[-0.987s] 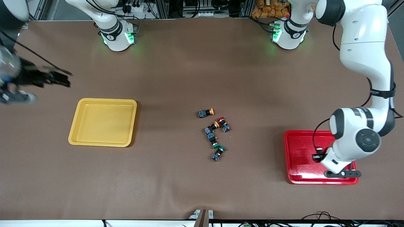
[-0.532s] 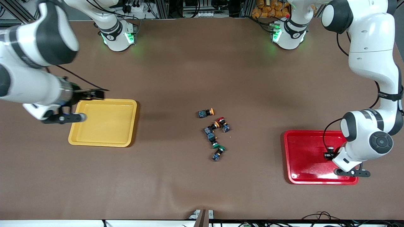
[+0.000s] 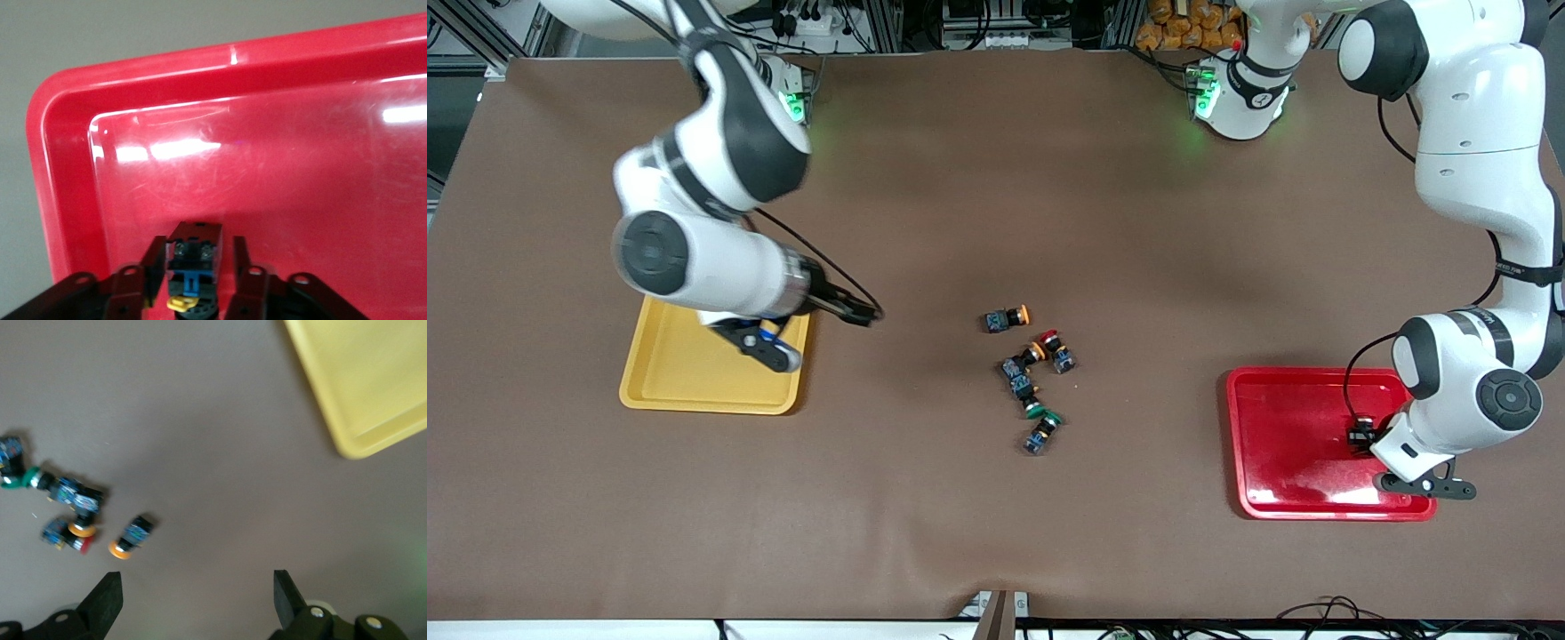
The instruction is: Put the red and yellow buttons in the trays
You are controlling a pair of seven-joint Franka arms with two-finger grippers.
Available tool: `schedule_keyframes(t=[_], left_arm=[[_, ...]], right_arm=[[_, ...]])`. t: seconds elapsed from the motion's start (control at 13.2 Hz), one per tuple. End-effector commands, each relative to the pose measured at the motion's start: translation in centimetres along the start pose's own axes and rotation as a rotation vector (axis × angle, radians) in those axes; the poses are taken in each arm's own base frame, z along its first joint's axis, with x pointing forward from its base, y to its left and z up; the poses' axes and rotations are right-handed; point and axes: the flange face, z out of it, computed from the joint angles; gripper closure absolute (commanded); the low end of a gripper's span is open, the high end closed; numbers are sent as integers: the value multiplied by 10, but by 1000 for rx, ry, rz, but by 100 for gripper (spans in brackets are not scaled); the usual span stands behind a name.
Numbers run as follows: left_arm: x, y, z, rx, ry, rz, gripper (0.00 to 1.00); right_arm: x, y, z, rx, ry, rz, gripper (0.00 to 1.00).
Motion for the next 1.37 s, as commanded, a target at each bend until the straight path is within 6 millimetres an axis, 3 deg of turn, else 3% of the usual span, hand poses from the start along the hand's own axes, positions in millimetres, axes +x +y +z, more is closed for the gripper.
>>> schedule_keyframes(t=[0.0,0.23,0.61,0.84,0.99,1.29], left_arm=[[5,5,-17,19,26,28,0],[7,8,-25,19,36,21,0],[11,21,-47,8,60,27,0],[11,20,-54,8,65,24,0],[13,30,-64,-3,76,33,0],[13,39,-86,-15,73,-2,0]], right_arm=[[-28,-45,47,47,14,182,0],[-42,-70,89,89,14,320,0],[-80,-100,178,97,31,478,0],[-88,-99,222,90,43,493,0],[-92,-98,252,65,67,474,0],[-97,-99,288,94,95,489,0]])
